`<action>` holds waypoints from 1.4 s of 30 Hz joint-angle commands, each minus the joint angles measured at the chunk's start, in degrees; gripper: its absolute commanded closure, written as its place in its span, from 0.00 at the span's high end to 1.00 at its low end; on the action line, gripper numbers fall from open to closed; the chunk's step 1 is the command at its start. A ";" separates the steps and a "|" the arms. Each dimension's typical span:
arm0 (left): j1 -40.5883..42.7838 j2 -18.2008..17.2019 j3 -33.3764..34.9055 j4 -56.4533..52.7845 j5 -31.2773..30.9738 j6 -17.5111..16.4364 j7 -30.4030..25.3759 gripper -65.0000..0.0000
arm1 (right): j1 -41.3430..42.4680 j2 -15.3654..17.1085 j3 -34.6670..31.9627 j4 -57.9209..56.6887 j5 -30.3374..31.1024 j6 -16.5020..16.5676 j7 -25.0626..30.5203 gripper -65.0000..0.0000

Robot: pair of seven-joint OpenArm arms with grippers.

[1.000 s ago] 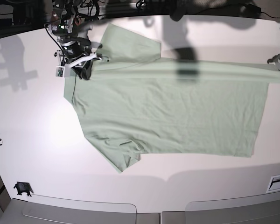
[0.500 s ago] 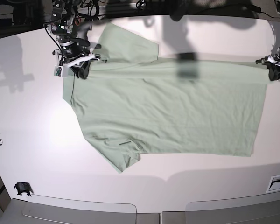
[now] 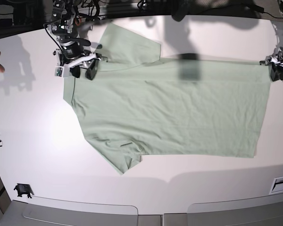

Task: Fold the T-shirt properly
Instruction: 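Open both grippers to release the folded edge and raise them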

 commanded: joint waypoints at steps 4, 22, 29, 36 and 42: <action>-0.28 -2.43 -0.70 0.98 -0.59 0.24 -2.47 0.34 | 0.17 0.48 0.37 4.44 0.79 0.44 -0.55 0.54; -0.15 -12.98 -14.93 8.79 -3.13 0.24 -1.33 0.34 | -13.35 0.44 19.69 24.94 17.49 0.42 -15.65 0.54; -0.28 -12.98 -14.91 8.79 -3.15 0.24 -2.47 0.34 | -20.15 0.44 19.28 21.31 25.70 0.44 -15.89 0.54; -0.28 -12.96 -14.91 8.76 -3.15 0.24 -2.47 0.34 | -19.65 0.44 13.16 9.38 25.92 1.49 -14.45 0.54; -0.26 -12.98 -14.91 8.76 -3.15 0.24 -2.47 0.34 | -19.67 0.42 2.84 5.79 25.81 2.58 -14.34 0.54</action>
